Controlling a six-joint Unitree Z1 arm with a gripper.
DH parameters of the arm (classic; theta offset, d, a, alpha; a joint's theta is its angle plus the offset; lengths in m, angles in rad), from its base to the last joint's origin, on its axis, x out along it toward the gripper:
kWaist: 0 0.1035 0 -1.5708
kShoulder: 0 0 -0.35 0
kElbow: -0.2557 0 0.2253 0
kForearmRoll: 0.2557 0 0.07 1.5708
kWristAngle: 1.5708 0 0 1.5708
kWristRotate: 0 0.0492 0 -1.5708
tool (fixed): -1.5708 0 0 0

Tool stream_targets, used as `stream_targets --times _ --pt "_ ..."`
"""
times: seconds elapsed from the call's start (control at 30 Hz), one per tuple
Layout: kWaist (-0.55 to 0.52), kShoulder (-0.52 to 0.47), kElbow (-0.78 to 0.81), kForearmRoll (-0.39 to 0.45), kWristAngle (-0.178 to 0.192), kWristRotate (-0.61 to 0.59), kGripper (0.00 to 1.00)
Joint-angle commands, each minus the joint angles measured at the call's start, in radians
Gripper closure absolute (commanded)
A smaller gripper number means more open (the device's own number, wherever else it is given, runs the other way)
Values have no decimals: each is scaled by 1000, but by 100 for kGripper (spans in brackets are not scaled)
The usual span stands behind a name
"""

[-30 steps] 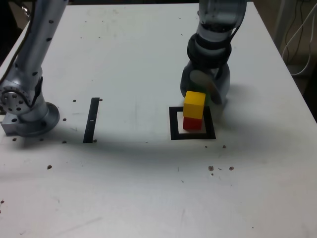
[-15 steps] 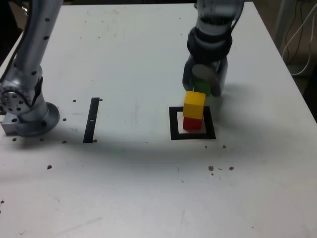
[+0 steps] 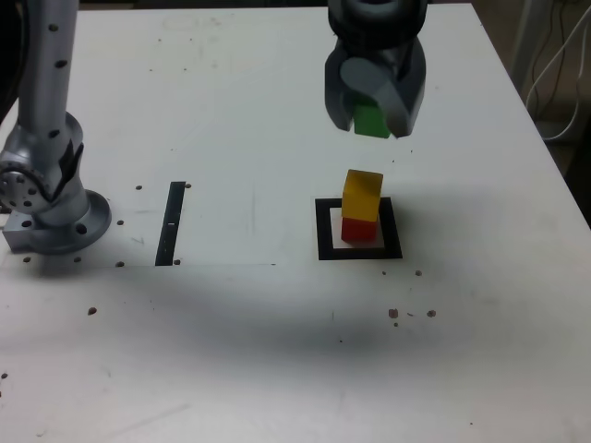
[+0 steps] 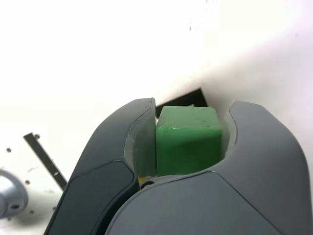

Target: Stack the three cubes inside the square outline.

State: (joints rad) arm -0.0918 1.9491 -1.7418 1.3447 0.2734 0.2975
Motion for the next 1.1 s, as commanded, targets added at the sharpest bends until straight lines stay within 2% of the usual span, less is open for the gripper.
stream_targets --times 0.0,0.13,0.37,0.7,1.07 --pt "-19 -2 -18 20 0 -15 76" --pt "-51 3 -33 46 -7 -45 76" --pt "-91 38 -9 52 -60 -107 76" --pt "-101 15 3 63 -64 -117 76" --pt "-112 49 10 43 -93 -110 76"
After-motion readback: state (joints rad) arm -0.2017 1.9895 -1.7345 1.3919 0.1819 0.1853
